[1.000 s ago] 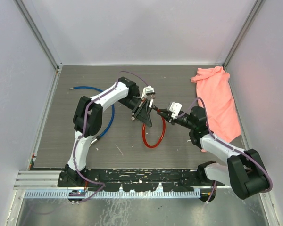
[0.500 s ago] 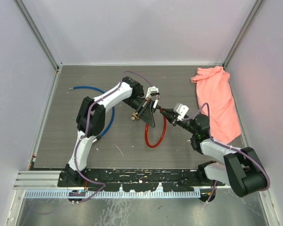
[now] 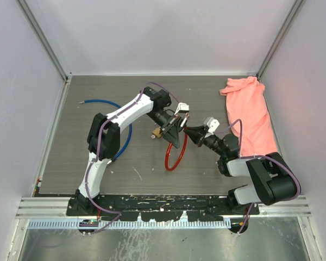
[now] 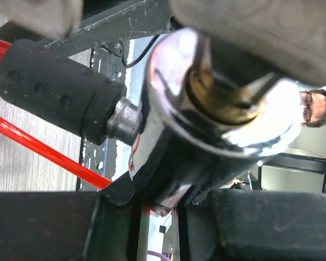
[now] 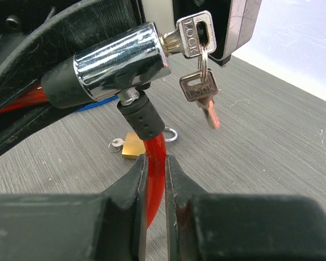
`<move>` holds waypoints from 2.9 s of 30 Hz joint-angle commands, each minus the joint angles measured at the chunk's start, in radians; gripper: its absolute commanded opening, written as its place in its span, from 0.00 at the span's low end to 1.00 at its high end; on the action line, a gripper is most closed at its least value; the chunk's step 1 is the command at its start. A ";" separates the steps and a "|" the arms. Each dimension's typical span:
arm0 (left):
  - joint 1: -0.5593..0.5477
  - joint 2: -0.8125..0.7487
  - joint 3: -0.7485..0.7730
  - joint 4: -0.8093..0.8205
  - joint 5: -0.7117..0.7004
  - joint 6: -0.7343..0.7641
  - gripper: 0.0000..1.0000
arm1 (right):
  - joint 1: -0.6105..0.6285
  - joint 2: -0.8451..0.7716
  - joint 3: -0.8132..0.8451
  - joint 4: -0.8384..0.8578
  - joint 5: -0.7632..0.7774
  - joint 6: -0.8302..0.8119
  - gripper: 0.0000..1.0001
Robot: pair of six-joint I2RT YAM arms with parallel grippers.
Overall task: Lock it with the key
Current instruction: Lock the lock.
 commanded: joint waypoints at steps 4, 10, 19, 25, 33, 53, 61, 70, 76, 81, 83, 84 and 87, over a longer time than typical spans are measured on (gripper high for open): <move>-0.070 0.006 -0.003 -0.020 -0.206 -0.124 0.02 | 0.007 -0.022 0.003 0.385 0.125 0.001 0.01; -0.098 0.036 0.036 -0.033 -0.260 -0.156 0.02 | 0.007 -0.030 -0.043 0.384 0.163 -0.033 0.01; -0.130 0.047 0.035 -0.048 -0.301 -0.164 0.01 | -0.009 -0.083 -0.113 0.383 0.187 -0.044 0.12; -0.128 0.046 0.024 -0.039 -0.309 -0.172 0.01 | -0.054 -0.125 -0.143 0.381 0.164 -0.056 0.31; -0.110 0.051 0.035 -0.039 -0.302 -0.176 0.00 | -0.107 -0.216 -0.167 0.264 0.061 -0.113 0.45; -0.104 0.048 0.045 -0.090 -0.294 -0.119 0.00 | -0.473 -0.339 0.619 -2.130 -0.762 -1.566 0.80; -0.108 0.045 0.042 -0.103 -0.288 -0.103 0.00 | -0.400 -0.117 0.917 -2.768 -0.544 -2.252 0.78; -0.110 0.055 0.041 -0.122 -0.287 -0.081 0.01 | -0.230 -0.138 1.088 -2.768 -0.496 -2.161 0.83; -0.112 0.053 0.040 -0.132 -0.290 -0.071 0.01 | -0.117 -0.098 1.128 -2.641 -0.393 -2.015 0.74; -0.118 0.053 0.040 -0.136 -0.290 -0.068 0.01 | -0.093 -0.070 1.133 -2.556 -0.319 -1.920 0.63; -0.121 0.054 0.043 -0.136 -0.289 -0.068 0.01 | -0.093 -0.056 1.132 -2.537 -0.302 -1.912 0.61; -0.123 0.055 0.044 -0.136 -0.289 -0.068 0.01 | -0.092 -0.053 1.130 -2.527 -0.297 -1.912 0.61; -0.126 0.059 0.045 -0.137 -0.288 -0.068 0.01 | -0.076 -0.046 1.124 -2.500 -0.283 -1.899 0.61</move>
